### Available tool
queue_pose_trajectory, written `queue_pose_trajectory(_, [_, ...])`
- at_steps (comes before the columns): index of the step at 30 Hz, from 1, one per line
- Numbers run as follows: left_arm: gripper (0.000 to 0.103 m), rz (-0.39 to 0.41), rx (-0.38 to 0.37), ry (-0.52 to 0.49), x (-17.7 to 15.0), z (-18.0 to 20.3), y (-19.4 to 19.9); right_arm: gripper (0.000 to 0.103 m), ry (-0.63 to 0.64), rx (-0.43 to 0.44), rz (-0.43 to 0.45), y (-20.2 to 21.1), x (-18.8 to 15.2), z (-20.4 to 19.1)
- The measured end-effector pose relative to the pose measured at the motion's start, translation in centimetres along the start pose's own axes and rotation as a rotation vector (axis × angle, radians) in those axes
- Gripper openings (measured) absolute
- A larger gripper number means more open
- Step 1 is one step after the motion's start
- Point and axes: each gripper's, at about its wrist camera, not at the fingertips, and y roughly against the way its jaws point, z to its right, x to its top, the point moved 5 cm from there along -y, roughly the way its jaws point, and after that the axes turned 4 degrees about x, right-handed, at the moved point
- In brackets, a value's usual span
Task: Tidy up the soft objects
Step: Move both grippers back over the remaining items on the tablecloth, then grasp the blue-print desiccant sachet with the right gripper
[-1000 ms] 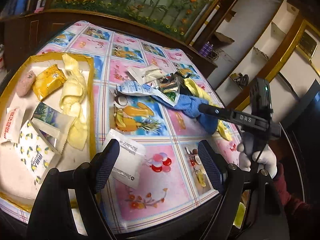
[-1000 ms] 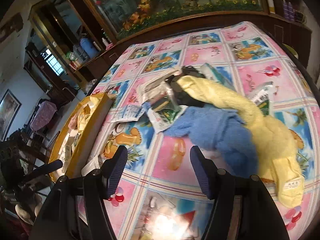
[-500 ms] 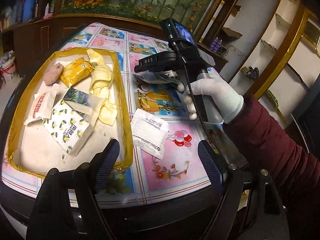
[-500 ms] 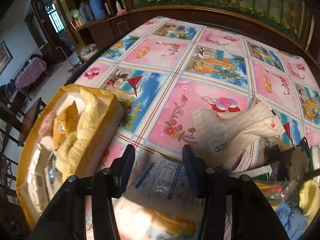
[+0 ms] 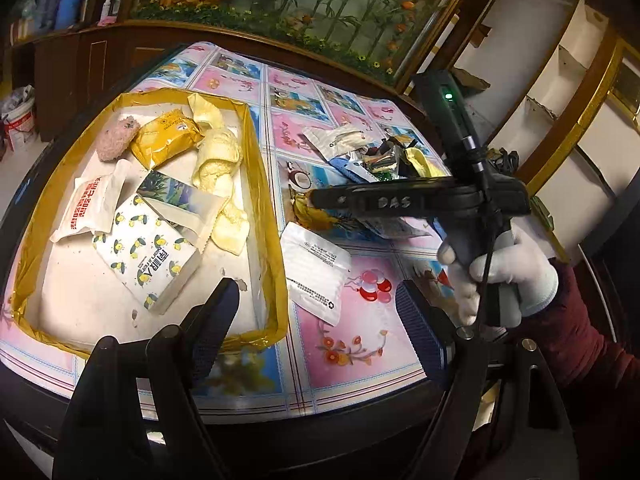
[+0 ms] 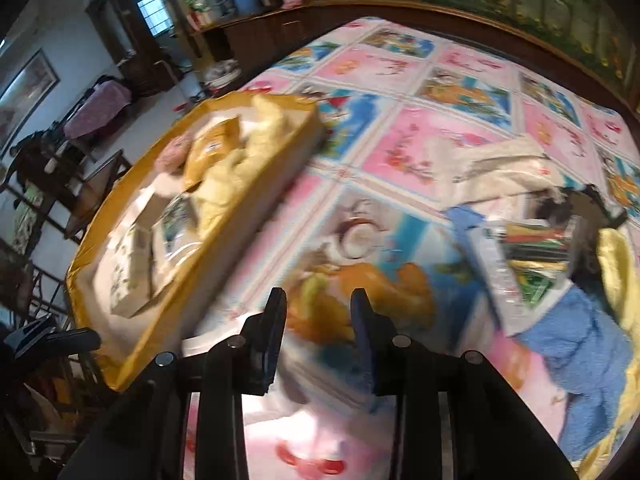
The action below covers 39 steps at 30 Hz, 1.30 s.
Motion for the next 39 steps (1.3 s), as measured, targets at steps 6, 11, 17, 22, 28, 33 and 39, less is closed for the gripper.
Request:
queue_pose_trajectory(6, [0.081, 0.027, 0.013, 0.004, -0.1, 0.3, 1.5, 0.033, 0.178, -0.067, -0.062, -3.5, -1.8, -5.5])
queue_pose_trajectory(11, [0.082, 0.025, -0.006, -0.011, 0.0, 1.0, 1.4, 0.033, 0.163, -0.136, -0.071, -1.3, -4.4, -3.4])
queue_pose_trajectory(17, [0.082, -0.018, -0.039, -0.081, -0.6, 3.5, 0.1, 0.035, -0.023, -0.033, 0.005, 3.9, -6.1, 2.7])
queue_pose_trajectory(22, [0.081, -0.102, -0.042, -0.139, -2.0, 5.9, -2.7, 0.053, -0.206, -0.049, 0.113, 7.4, -5.9, 8.2])
queue_pose_trajectory(28, [0.082, -0.136, -0.023, -0.196, -3.0, 7.6, -3.8, 0.055, -0.225, -0.057, 0.166, 7.9, -5.6, 9.5])
queue_pose_trajectory(33, [0.081, -0.206, 0.044, -0.188, -3.7, 7.6, -6.3, 0.059, -0.199, -0.146, 0.192, 6.5, -3.6, 10.2])
queue_pose_trajectory(39, [0.081, -0.235, 0.041, -0.184, -3.4, 8.2, -8.6, 0.058, -0.185, -0.174, 0.105, 3.0, -2.5, 10.6])
